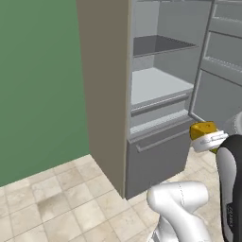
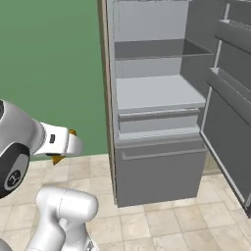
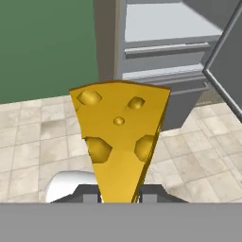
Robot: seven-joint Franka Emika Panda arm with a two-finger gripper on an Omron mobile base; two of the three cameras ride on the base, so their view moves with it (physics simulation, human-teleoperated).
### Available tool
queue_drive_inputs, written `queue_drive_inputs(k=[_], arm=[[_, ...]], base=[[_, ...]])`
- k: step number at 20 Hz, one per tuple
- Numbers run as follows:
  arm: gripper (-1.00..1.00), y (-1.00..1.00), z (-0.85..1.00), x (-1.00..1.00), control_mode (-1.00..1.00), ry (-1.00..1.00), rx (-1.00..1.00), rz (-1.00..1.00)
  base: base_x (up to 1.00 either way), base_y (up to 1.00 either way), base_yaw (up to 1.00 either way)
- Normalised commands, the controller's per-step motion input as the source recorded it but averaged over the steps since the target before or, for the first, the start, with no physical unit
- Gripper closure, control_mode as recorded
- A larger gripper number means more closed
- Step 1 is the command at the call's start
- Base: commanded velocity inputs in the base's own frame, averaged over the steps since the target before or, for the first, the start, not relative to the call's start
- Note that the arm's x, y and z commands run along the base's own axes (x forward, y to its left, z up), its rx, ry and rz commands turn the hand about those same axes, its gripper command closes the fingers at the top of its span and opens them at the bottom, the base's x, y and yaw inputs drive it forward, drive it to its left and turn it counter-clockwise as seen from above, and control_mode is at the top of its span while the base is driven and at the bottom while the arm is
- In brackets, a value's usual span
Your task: Take the cheese, shrimp, and sweet potato from the fridge and place them on the plate on the dining counter to create an appetizer plate.
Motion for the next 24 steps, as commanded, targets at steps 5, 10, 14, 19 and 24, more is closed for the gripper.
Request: queue_drive_inputs(k=[5, 10, 14, 19, 24], arm=[[1.0, 0.0, 0.0, 0.0, 1.0, 0.0, 0.0, 0.0], [1.0, 0.0, 0.0, 0.0, 1.0, 0.0, 0.0, 0.0], [1.0, 0.0, 0.0, 0.0, 1.0, 0.0, 0.0, 0.0], [1.0, 0.0, 0.0, 0.0, 1.0, 0.0, 0.0, 0.0], [1.0, 0.0, 0.0, 0.0, 1.0, 0.0, 0.0, 0.0]], base=[[-0.81, 1.0, -0.23], [-0.66, 1.0, -0.27], [-0.91, 1.0, -0.25], [-1.0, 1.0, -0.27], [-1.0, 0.56, -0.3]])
